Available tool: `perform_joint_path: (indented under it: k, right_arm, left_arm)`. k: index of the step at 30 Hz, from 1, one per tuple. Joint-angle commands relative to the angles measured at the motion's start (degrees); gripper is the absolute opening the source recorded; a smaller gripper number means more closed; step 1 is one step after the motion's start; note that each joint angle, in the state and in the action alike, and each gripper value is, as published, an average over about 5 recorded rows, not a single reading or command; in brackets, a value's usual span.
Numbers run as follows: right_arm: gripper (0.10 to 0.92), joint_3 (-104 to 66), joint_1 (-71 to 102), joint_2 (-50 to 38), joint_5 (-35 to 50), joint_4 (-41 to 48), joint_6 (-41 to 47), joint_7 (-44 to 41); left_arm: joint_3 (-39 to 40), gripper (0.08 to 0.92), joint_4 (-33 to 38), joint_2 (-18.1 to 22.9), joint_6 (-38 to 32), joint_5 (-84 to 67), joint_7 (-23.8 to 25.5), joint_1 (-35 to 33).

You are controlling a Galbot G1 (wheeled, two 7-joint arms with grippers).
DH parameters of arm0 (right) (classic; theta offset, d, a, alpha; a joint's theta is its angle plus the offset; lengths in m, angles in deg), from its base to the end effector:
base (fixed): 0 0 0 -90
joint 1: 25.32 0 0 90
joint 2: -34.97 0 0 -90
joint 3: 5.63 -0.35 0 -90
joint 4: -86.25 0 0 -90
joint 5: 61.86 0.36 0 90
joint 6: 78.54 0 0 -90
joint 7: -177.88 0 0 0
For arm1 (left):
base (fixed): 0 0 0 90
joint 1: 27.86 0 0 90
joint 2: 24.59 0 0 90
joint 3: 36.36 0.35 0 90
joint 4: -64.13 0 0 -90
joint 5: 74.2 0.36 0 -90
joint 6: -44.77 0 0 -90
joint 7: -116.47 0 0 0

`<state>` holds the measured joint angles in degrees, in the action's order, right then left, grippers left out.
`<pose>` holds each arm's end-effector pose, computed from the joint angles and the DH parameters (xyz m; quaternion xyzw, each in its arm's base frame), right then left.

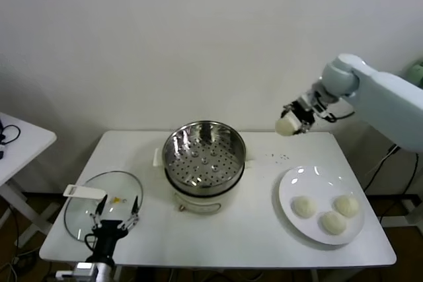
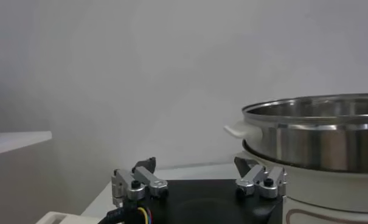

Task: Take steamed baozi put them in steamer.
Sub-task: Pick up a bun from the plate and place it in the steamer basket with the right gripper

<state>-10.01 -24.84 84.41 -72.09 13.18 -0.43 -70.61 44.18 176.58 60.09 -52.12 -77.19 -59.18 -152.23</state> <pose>0.5690 -0.0349 0.0215 0.5319 -0.3694 0.7471 0.1497 0.1543 0.0742 -0.3558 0.0118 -0.9976 -0.0556 0.0405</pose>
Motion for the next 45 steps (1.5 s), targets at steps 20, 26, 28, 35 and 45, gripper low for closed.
perform_joint_path:
  k: [20, 26, 28, 35, 45]
  right_arm:
    - [0.67, -3.3, 12.8, 31.4, -30.5, 12.3, -14.5, 2.3]
    - [0.67, -4.2, 15.1, 32.1, -34.3, 14.3, -16.3, 3.0]
    - [0.67, -4.7, 15.8, 32.3, -35.4, 15.1, -17.0, 3.2]
    - [0.67, -6.8, 17.4, 33.5, -39.3, 17.3, -18.4, 3.7]
    - [0.67, -6.9, 17.3, 33.1, -38.5, 17.5, -18.5, 3.5]
  left_arm:
    - [0.1, 0.823, 1.1, -0.9, 0.7, 1.1, 0.5, -0.4]
    - [-0.1, 0.823, 1.0, -0.9, 0.6, 1.0, 0.4, -0.6]
    - [-0.1, 0.823, 0.9, -0.9, 0.6, 1.0, 0.4, -0.6]
    - [-0.1, 0.823, 0.8, -0.8, 0.4, 0.8, 0.2, -0.9]
    - [-0.1, 0.823, 0.5, -0.6, 0.4, 0.8, 0.2, -0.8]
